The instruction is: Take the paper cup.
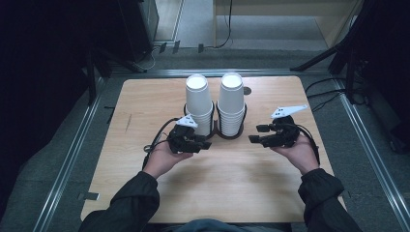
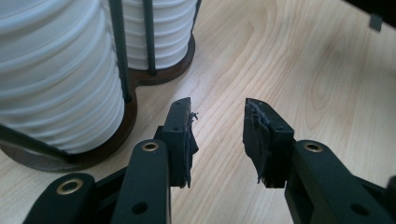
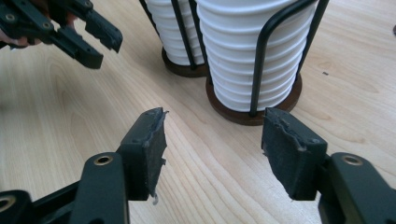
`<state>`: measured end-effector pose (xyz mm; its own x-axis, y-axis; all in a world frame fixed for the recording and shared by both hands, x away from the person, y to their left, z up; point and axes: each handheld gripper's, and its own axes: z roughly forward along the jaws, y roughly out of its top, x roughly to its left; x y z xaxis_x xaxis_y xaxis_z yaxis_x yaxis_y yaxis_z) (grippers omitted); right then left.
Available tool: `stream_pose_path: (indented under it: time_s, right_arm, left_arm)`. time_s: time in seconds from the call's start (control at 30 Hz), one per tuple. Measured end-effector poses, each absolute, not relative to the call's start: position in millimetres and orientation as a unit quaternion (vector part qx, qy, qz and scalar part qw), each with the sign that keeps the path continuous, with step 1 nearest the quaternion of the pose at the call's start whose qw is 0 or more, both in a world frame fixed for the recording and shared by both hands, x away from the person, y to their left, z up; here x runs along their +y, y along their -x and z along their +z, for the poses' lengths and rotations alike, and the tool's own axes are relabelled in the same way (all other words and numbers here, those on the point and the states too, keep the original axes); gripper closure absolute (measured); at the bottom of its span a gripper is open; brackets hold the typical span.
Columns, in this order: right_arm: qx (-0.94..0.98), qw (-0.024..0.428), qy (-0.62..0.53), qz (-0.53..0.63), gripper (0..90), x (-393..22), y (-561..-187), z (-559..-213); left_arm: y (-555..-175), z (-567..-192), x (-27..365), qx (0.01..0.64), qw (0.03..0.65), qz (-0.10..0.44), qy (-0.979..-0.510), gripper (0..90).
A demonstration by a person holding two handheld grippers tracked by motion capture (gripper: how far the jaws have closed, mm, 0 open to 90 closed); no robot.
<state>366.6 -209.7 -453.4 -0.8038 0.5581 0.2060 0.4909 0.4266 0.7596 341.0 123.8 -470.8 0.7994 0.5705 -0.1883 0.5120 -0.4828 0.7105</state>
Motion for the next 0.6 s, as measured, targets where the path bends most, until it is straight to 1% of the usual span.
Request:
stream_pose_path:
  time_s: [0.1,0.23,0.3,0.6]
  right_arm:
    - [0.848,0.049,-0.311,0.426,39.0,-208.2,-365.9,-451.8]
    - [0.85,0.05,-0.312,0.423,38.8,-207.5,-366.9,-448.4]
    - [0.856,0.054,-0.301,0.418,38.8,-206.8,-369.0,-443.0]
    - [0.861,0.059,-0.291,0.413,38.3,-201.3,-376.1,-427.3]
  left_arm:
    - [-343.8,-469.9,123.9,0.318,0.405,0.034,-0.857,62.7]
    - [-345.1,-466.1,119.7,0.315,0.406,0.039,-0.857,63.0]
    - [-346.0,-462.8,115.9,0.313,0.407,0.039,-0.857,65.7]
    - [-350.5,-454.7,102.8,0.31,0.4,0.042,-0.861,70.2]
